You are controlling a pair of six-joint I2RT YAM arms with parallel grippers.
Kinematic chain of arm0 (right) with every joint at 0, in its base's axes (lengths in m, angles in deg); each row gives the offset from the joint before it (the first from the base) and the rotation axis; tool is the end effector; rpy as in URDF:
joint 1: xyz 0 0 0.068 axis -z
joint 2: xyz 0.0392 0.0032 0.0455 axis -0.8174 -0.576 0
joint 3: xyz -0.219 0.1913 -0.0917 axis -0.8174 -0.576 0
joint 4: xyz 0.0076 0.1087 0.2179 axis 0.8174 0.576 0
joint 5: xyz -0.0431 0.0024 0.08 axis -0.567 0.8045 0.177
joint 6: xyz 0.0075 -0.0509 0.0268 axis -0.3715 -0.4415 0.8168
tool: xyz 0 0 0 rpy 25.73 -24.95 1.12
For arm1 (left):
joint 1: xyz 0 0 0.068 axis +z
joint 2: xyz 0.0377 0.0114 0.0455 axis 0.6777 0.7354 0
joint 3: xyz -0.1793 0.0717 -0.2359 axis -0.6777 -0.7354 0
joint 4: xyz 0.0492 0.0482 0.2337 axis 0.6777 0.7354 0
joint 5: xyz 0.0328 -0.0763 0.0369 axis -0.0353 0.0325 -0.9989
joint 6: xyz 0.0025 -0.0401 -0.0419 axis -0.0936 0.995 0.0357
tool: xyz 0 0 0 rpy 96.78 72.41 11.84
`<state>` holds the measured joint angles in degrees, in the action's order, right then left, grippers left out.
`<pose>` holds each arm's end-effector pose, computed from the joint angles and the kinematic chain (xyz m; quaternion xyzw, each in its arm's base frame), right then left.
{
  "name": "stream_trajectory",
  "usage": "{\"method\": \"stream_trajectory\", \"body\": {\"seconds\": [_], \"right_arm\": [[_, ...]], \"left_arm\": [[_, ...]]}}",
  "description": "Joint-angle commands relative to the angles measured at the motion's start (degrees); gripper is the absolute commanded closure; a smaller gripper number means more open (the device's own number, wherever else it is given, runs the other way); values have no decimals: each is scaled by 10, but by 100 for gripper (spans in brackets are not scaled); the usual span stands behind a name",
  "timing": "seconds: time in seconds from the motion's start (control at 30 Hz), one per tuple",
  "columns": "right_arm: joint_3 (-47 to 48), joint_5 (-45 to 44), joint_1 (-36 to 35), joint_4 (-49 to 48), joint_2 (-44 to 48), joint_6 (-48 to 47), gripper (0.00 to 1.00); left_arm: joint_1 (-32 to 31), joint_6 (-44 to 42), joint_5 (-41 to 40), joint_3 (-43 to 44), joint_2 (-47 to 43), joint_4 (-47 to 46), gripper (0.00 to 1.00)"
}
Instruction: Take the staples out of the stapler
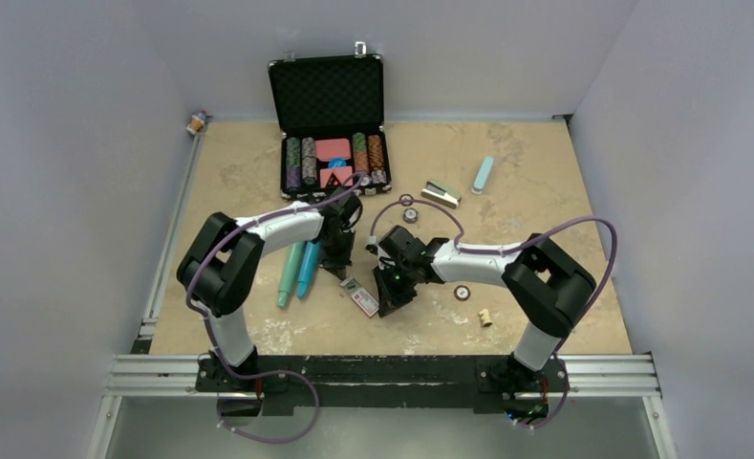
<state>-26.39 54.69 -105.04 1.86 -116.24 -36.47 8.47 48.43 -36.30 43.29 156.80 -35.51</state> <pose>0.1872 0.2479 0.1836 -0.2205 0.9349 0.2727 0.0554 0.2661 -0.1856 0.1911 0.0480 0.9944 -0.0839 0.0429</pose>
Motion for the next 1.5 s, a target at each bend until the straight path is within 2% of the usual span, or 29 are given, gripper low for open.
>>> {"method": "stream_trajectory", "body": {"seconds": [0.0,0.73,1.27,1.47], "right_arm": [[19,-2,0,-13,-17,-13,100],[64,-2,4,-6,-48,-25,100],[75,-1,22,-2,-57,-41,100],[79,-2,33,3,-59,-48,100]], "left_arm": [[1,5,-26,-43,25,25,100],[-12,27,26,-75,7,13,100],[-23,48,40,-94,-3,4,100],[-23,55,26,-73,-17,31,100]]}}
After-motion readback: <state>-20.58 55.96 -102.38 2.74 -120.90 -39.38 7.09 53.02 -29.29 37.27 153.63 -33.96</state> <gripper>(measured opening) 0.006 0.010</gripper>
